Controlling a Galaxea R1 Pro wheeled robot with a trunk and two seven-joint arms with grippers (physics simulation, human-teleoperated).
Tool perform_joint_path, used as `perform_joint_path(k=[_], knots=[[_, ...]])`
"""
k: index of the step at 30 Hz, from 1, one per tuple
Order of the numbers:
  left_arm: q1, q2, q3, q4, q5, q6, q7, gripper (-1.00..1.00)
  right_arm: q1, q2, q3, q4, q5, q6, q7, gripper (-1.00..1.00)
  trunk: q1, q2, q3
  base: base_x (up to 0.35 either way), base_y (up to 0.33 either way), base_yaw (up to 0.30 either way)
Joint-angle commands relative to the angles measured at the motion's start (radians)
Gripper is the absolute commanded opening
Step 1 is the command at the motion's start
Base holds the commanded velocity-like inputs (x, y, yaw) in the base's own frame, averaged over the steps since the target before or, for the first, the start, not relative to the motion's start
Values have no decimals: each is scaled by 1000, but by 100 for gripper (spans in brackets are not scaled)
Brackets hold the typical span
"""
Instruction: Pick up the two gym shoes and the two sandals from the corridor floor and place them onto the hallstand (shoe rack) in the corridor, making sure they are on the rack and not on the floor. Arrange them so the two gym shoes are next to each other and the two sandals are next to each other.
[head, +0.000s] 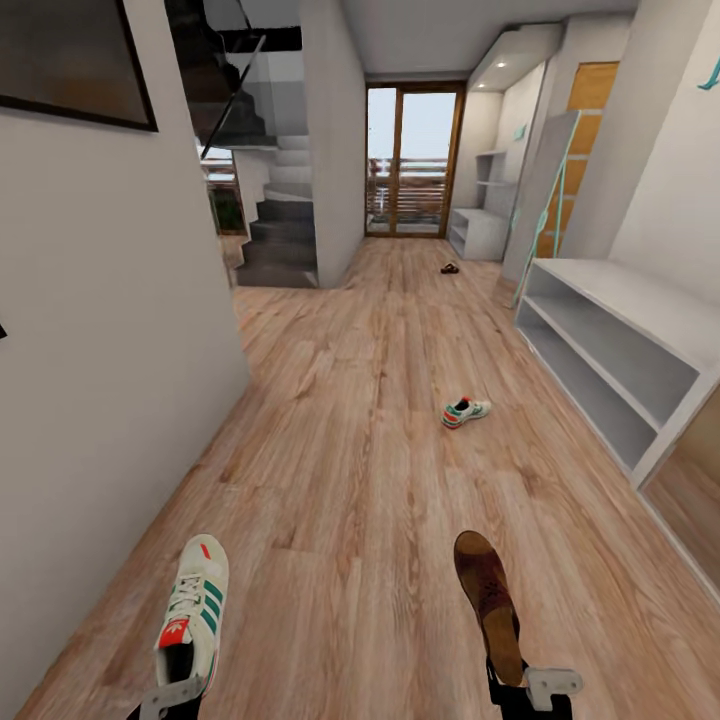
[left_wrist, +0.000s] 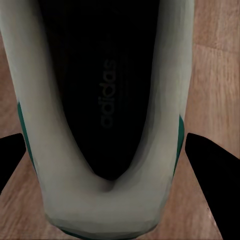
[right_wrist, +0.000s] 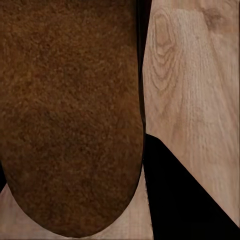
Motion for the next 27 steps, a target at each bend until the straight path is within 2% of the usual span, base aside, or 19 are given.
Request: perform_joint_path(k=[1, 19, 27], knots=[[-1, 0, 3, 1, 10, -1, -11, -100, 0, 1, 0, -1, 1, -2, -10, -100, 0, 0, -1, 340, 0, 0], [-1, -2, 3, 1, 10, 0, -11, -100, 0, 2, 3, 4, 5, 0, -21, -100, 0, 0, -1, 340, 0, 0], [-1, -2, 3, 1, 10, 0, -11, -100, 0, 2, 3, 5, 5, 0, -21, -100, 0, 0, 8, 340, 14, 0]])
